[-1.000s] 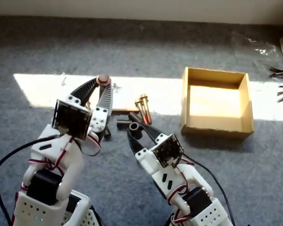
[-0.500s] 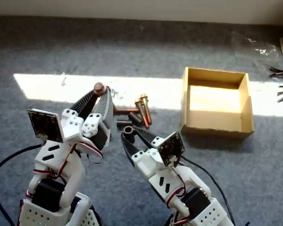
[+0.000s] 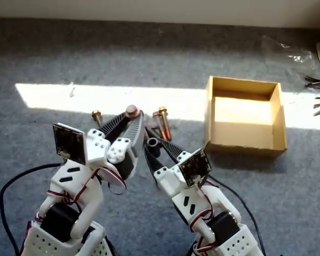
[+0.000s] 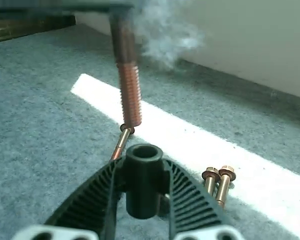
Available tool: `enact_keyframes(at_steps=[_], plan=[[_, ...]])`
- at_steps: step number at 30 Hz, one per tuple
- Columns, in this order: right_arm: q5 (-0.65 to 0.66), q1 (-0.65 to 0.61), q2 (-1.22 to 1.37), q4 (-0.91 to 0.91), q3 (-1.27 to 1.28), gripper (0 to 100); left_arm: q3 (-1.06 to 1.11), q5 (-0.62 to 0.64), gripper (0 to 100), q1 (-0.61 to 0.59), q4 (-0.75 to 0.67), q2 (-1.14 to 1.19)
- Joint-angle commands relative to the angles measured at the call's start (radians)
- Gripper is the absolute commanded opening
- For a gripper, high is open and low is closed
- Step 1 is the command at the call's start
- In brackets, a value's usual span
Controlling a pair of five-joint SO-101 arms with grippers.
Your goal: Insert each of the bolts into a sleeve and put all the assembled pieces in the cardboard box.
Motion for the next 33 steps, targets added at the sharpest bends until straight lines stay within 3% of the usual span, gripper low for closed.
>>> enact_keyframes(at_steps=[1,4,14,17,33], plan=[[0.025,0.015,-0.012,-0.025,0.11,0.6,-0.018,-0.038,1,0.053,0.031,-0.016],[0.106,0.012,-0.012,-0.021,0.11,0.5,-0.018,-0.04,1,0.056,0.032,-0.016],[0.118,0.01,-0.012,-0.019,0.116,0.5,-0.015,-0.04,1,0.058,0.032,-0.016],[0.176,0.01,-0.012,-0.019,0.117,0.5,-0.015,-0.04,1,0.058,0.032,-0.016],[0.181,-0.022,-0.012,-0.019,0.117,0.5,0.056,-0.04,1,0.058,-0.009,-0.016]])
